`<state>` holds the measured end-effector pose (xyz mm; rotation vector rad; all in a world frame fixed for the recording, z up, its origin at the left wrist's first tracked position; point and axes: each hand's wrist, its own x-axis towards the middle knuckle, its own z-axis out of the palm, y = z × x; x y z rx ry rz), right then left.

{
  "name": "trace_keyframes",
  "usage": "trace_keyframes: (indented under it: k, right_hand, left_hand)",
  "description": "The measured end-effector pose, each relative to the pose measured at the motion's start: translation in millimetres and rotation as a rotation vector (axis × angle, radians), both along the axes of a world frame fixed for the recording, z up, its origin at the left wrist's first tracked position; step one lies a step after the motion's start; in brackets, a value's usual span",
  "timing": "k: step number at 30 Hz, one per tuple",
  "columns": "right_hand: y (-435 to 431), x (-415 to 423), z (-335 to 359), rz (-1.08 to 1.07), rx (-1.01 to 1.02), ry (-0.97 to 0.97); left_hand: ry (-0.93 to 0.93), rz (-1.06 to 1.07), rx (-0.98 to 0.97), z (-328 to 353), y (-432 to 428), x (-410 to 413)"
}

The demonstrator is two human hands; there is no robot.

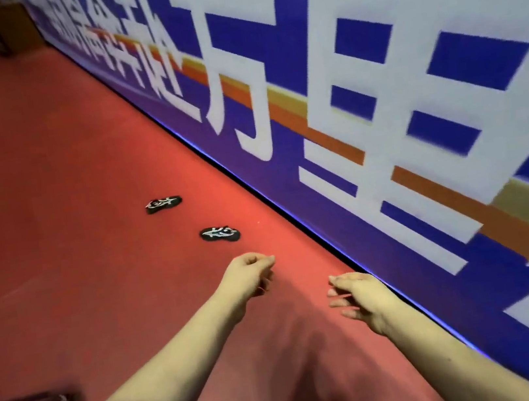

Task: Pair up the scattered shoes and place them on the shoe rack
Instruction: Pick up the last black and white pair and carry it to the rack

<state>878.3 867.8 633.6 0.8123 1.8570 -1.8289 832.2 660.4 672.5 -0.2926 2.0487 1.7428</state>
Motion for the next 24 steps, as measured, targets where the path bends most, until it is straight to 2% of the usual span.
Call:
trace_keyframes:
  k: [5,13,24]
  right_hand:
    - [-109,-81,-4,0.103,-0.033,-0.029]
    - [-167,-208,-19,0.204,0.023,-0.071]
    - [-249,-452,-62,0.378,0.039,-0.187]
  left_hand:
    - [-0.013,0.139,-0.042,-4,-116,-62]
    - [-0.077,0.300,-0.010,-21,-196,-155]
    - [-0.127,0.541,-0.053,-26,-294,-339]
